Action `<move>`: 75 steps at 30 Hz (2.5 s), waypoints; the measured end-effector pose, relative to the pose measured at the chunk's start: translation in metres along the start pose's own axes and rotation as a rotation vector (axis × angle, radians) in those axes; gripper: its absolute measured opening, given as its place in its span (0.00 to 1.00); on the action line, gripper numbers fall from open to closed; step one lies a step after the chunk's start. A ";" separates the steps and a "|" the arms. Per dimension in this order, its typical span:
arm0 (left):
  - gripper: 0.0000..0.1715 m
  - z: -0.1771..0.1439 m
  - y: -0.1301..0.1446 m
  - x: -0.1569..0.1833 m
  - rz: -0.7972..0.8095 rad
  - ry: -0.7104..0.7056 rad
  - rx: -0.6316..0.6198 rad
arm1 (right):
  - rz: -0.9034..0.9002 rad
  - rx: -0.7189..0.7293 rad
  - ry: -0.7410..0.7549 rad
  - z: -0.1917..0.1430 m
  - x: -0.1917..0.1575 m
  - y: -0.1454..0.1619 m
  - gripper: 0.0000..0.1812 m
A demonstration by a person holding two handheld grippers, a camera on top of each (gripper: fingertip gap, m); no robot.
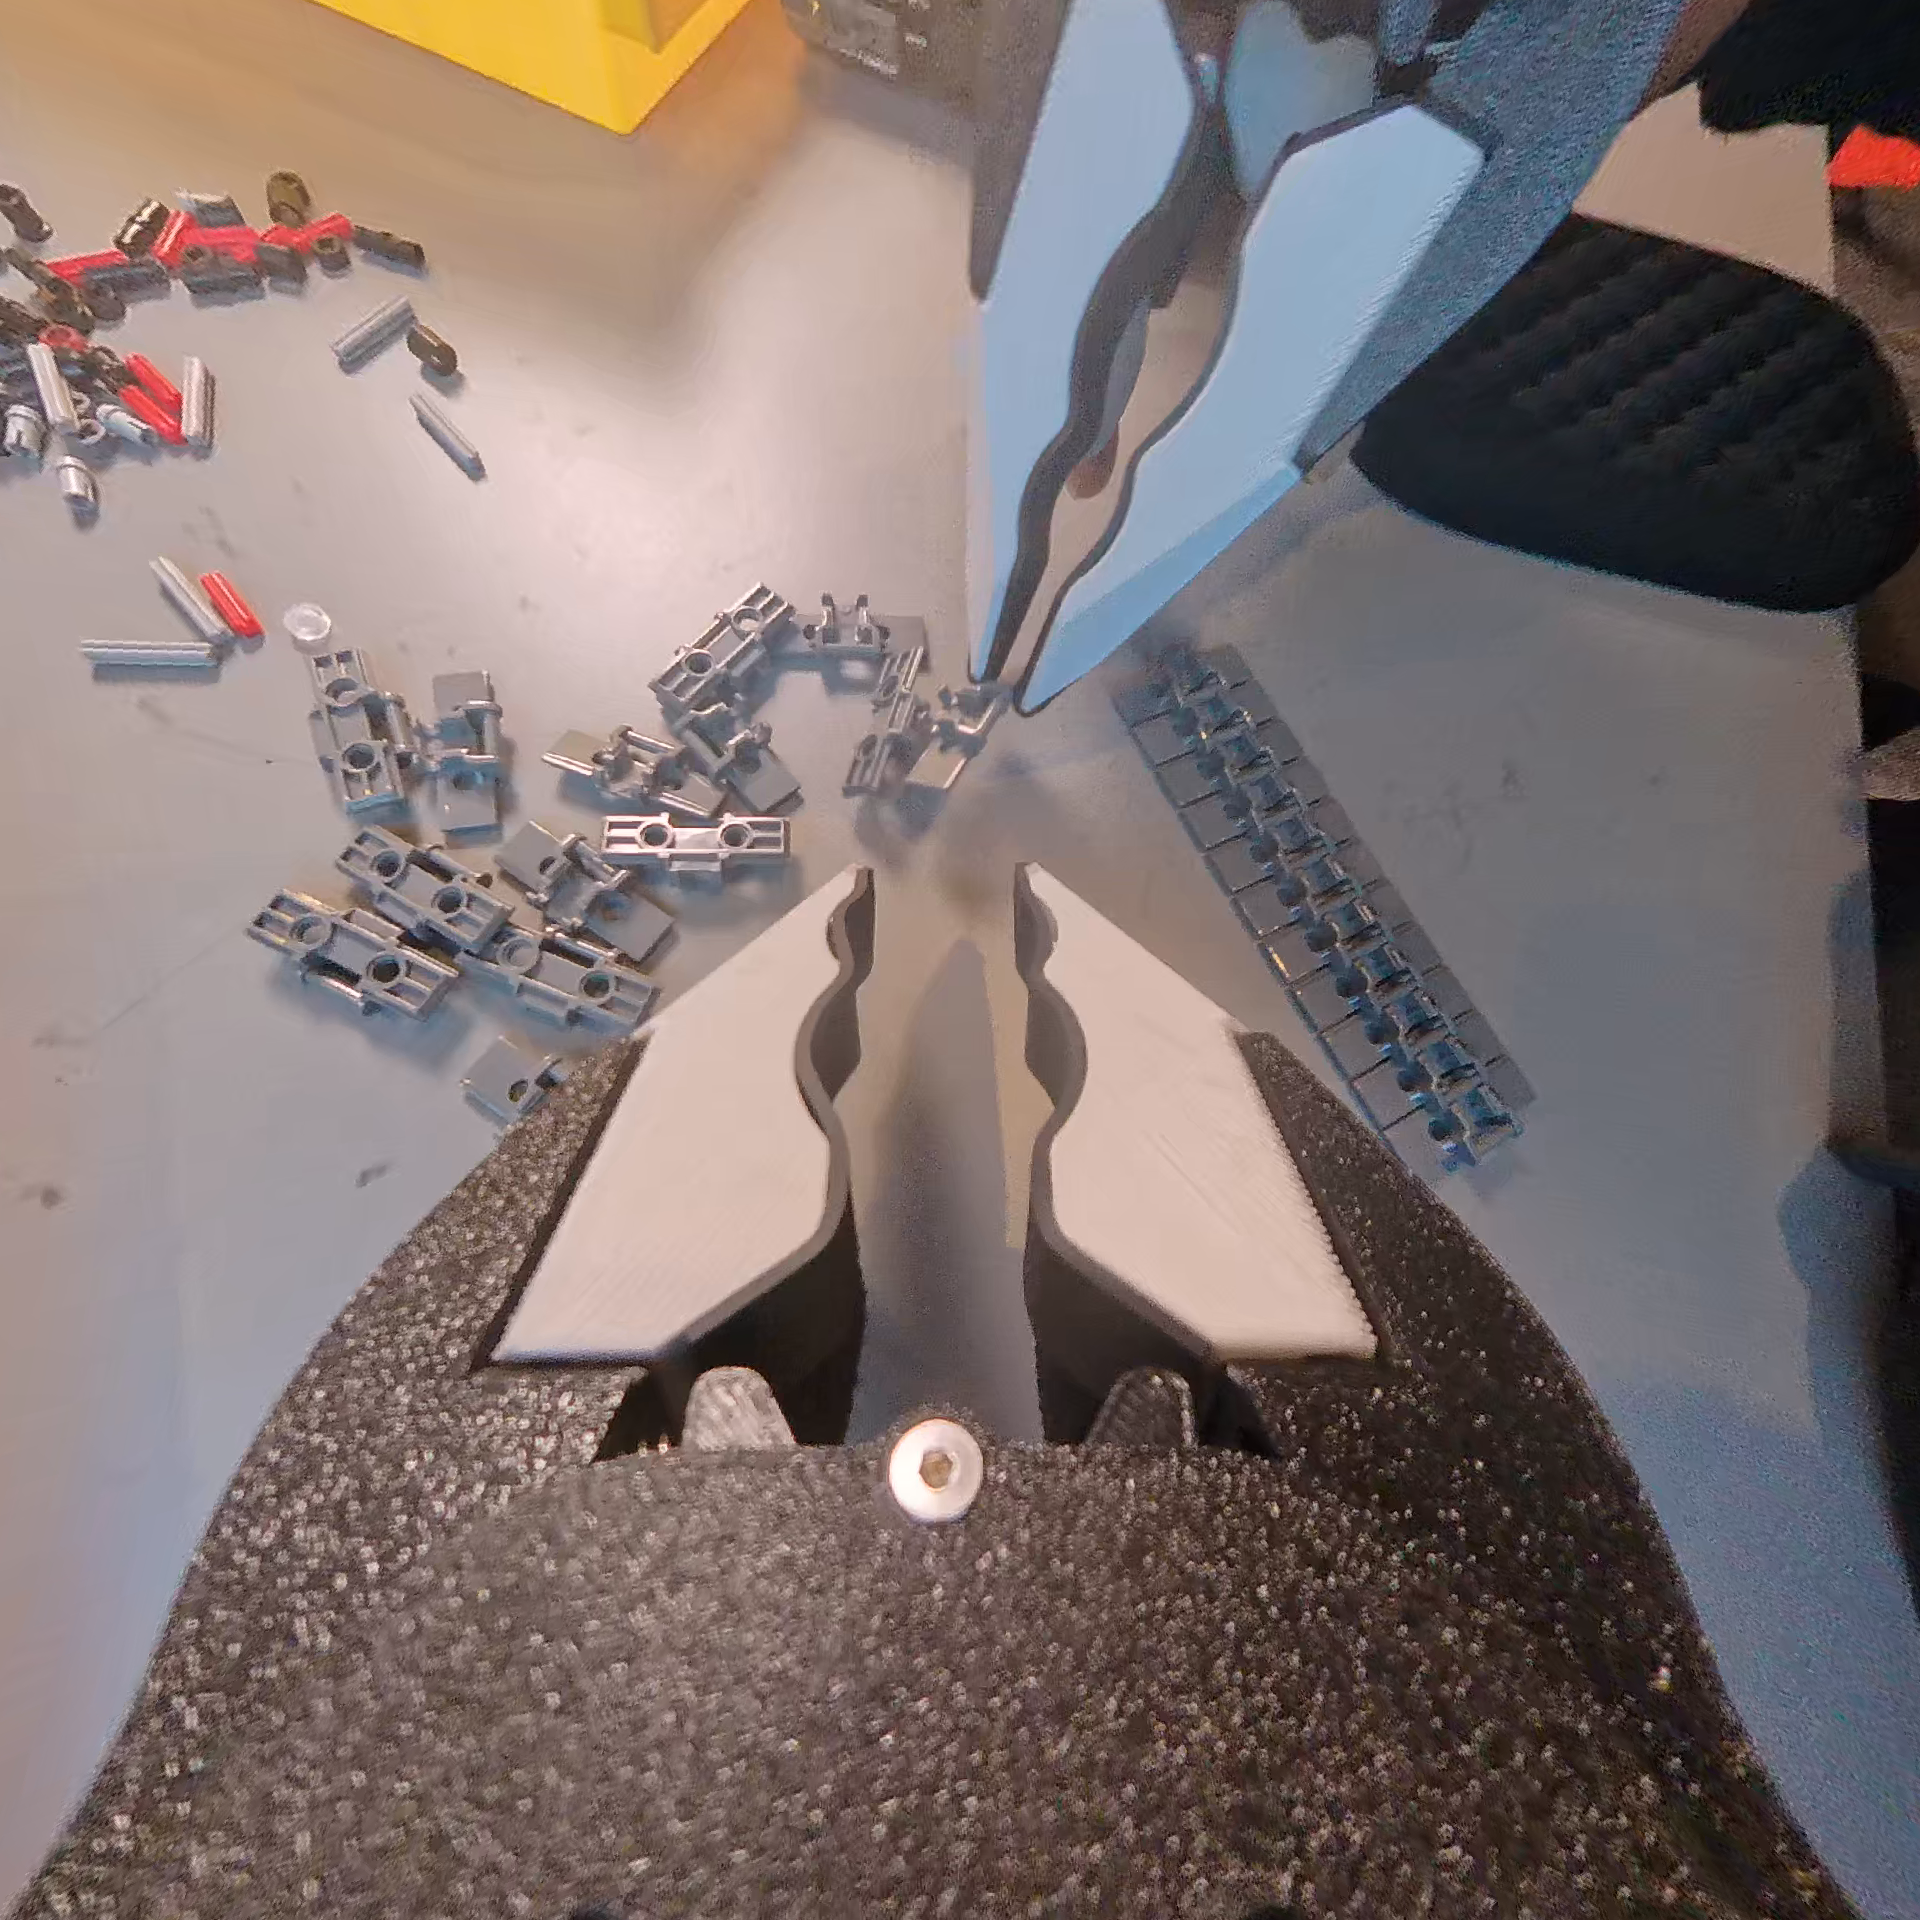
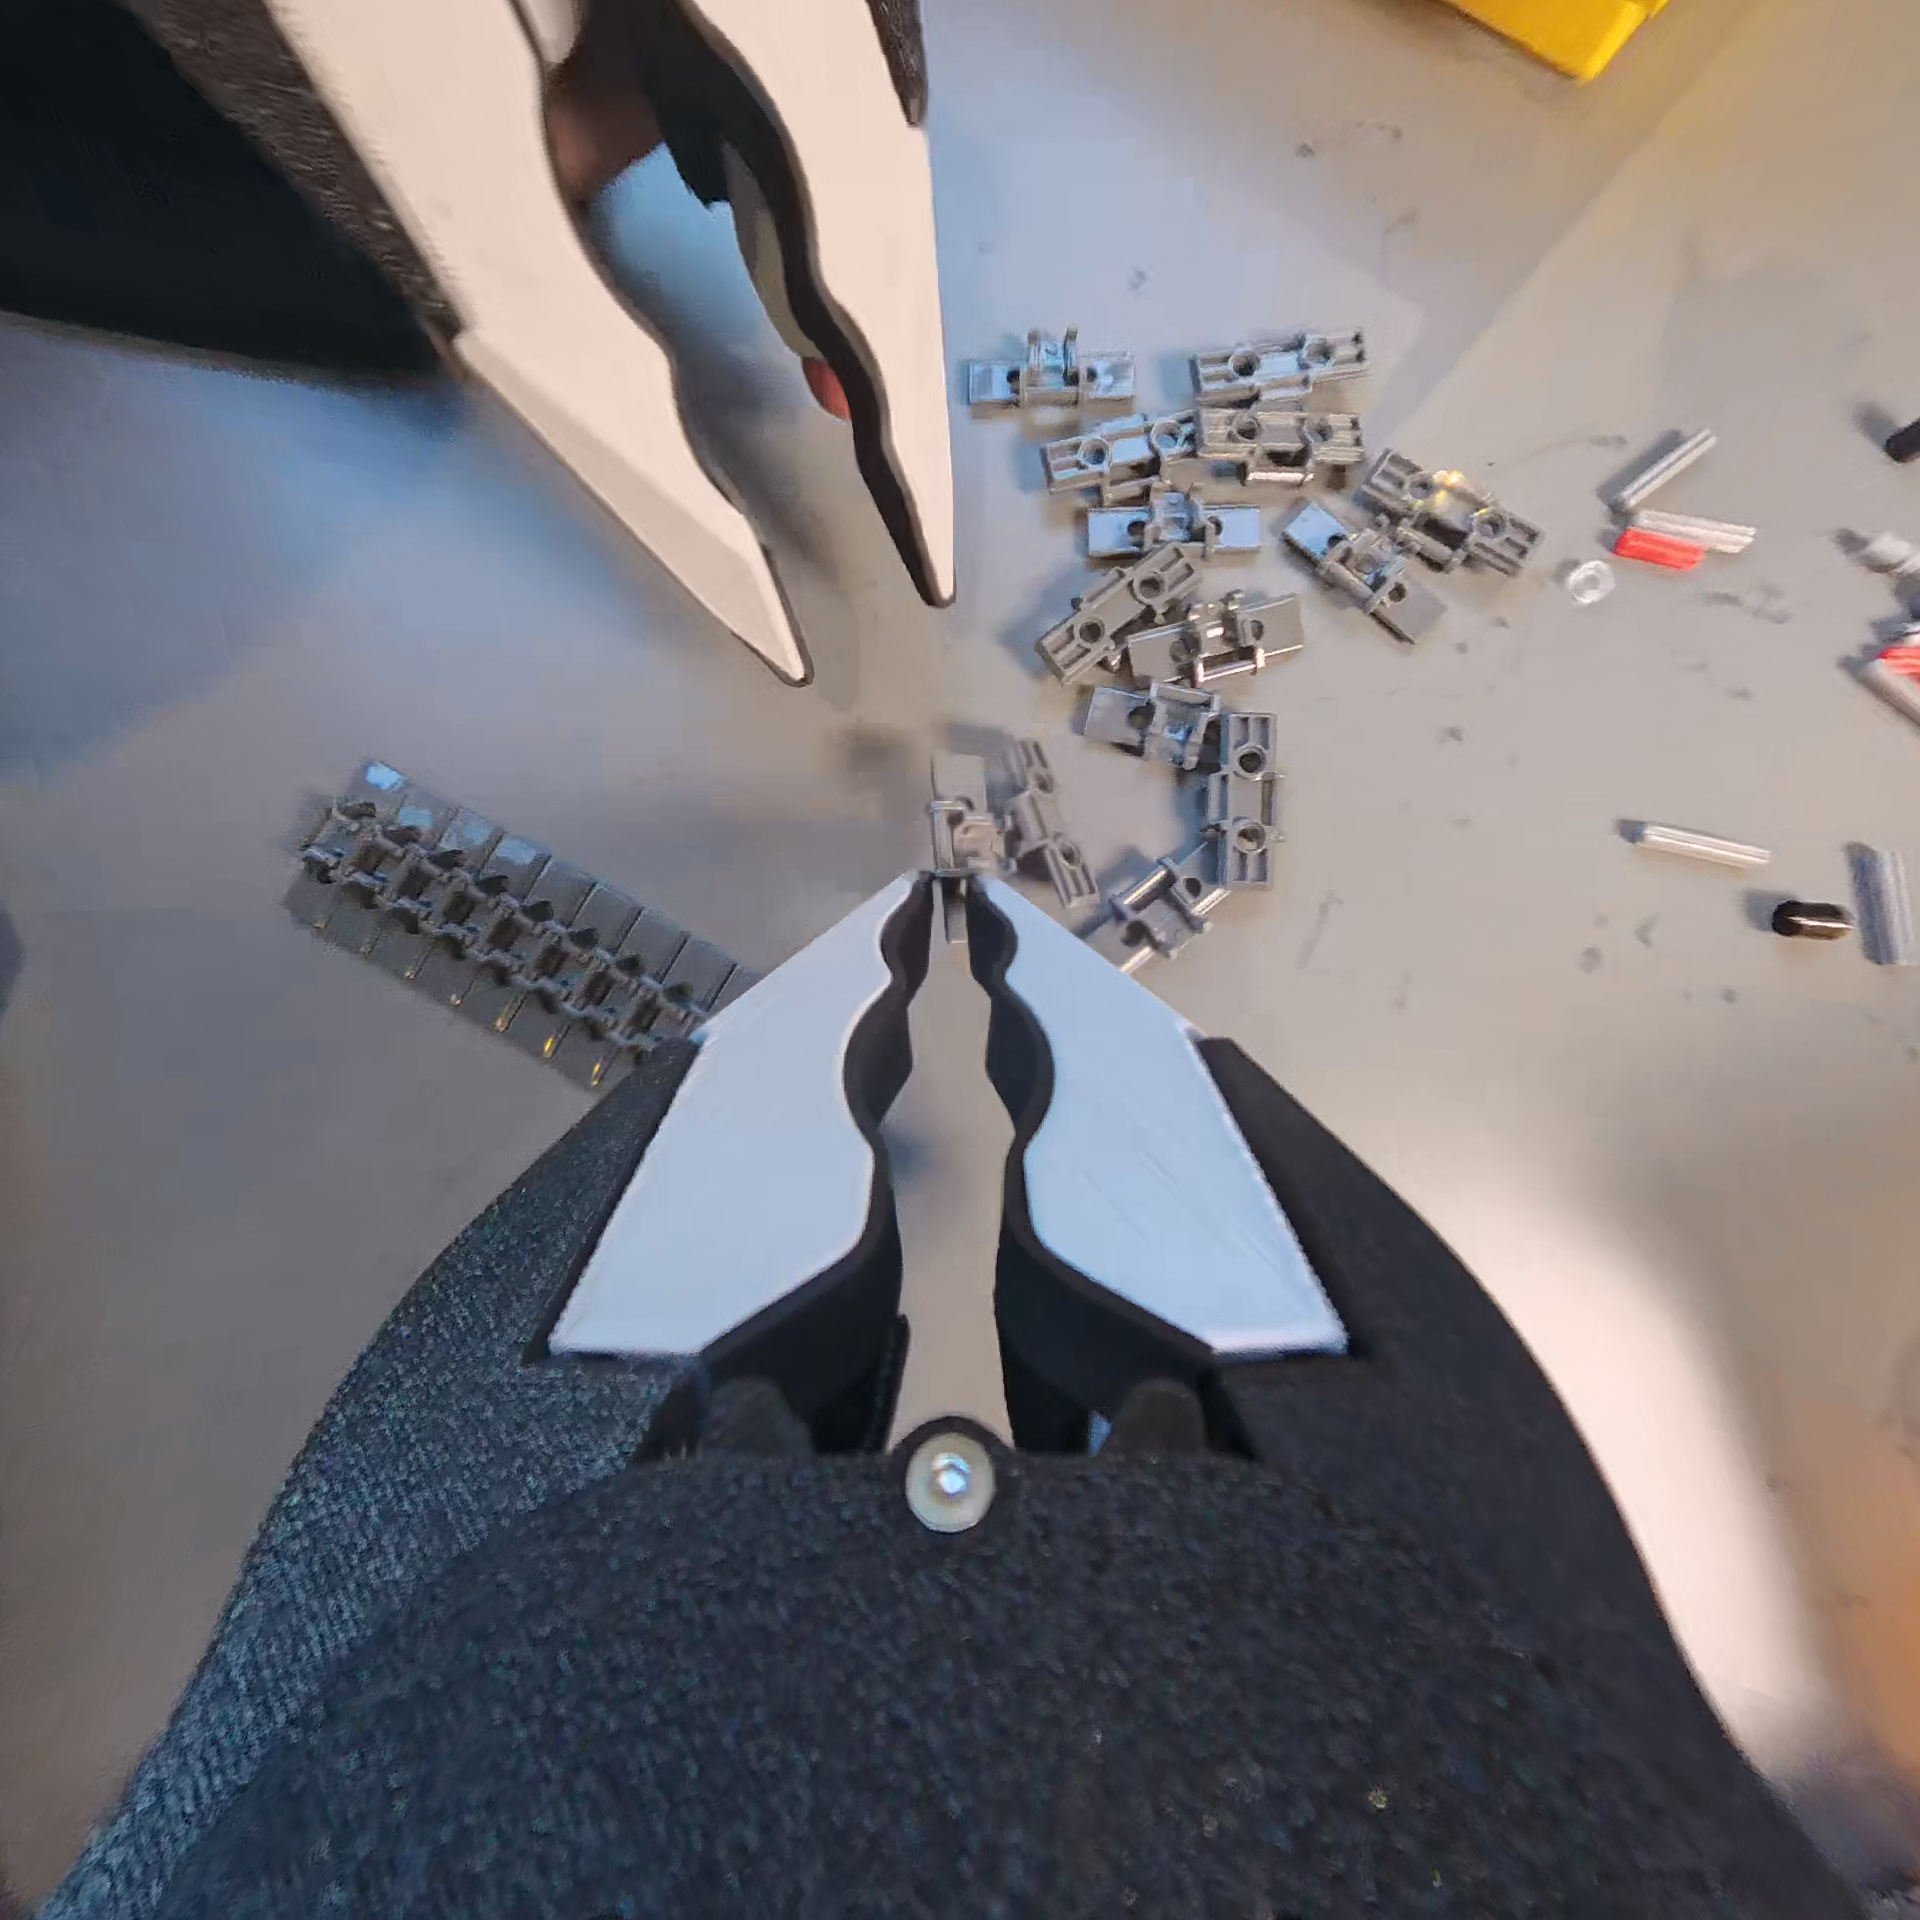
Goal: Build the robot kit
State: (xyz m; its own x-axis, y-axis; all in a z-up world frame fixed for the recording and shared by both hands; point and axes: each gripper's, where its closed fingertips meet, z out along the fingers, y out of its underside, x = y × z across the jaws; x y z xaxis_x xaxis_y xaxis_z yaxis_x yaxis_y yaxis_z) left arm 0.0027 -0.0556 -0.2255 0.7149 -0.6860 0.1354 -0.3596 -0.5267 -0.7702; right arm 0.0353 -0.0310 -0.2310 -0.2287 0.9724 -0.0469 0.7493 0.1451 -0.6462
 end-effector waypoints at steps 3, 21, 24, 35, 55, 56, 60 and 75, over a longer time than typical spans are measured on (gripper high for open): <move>0.15 -0.004 -0.009 0.010 -0.078 0.099 0.054 | -0.059 0.082 0.030 -0.017 -0.010 -0.009 0.03; 0.01 -0.028 -0.047 0.058 -0.226 0.511 0.257 | -0.228 0.321 0.024 -0.056 -0.057 -0.041 0.09; 0.01 -0.025 -0.042 0.069 -0.158 0.510 0.212 | -0.130 0.290 -0.100 -0.059 -0.061 -0.040 0.10; 0.01 -0.016 -0.036 0.087 -0.084 0.515 0.162 | -0.064 0.124 -0.269 -0.047 -0.077 -0.026 0.05; 0.14 0.008 -0.020 0.070 -0.018 0.261 0.055 | 0.372 0.009 -0.119 -0.042 -0.026 0.009 0.03; 0.16 0.013 -0.016 0.072 -0.004 0.232 0.022 | 0.418 -0.008 -0.120 -0.038 -0.026 0.016 0.03; 0.20 0.030 -0.002 0.080 0.053 0.164 -0.060 | 0.530 -0.049 -0.081 -0.029 -0.019 0.033 0.03; 0.17 0.041 0.009 0.077 0.154 0.037 -0.117 | 0.511 -0.154 -0.034 -0.030 -0.018 0.043 0.03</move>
State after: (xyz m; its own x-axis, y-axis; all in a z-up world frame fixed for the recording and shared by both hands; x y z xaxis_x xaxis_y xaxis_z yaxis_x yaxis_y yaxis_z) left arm 0.0789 -0.0927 -0.2473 0.6243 -0.7798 0.0463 -0.5316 -0.4675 -0.7063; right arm 0.0905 -0.0368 -0.2350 0.1708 0.9202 -0.3523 0.8523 -0.3173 -0.4158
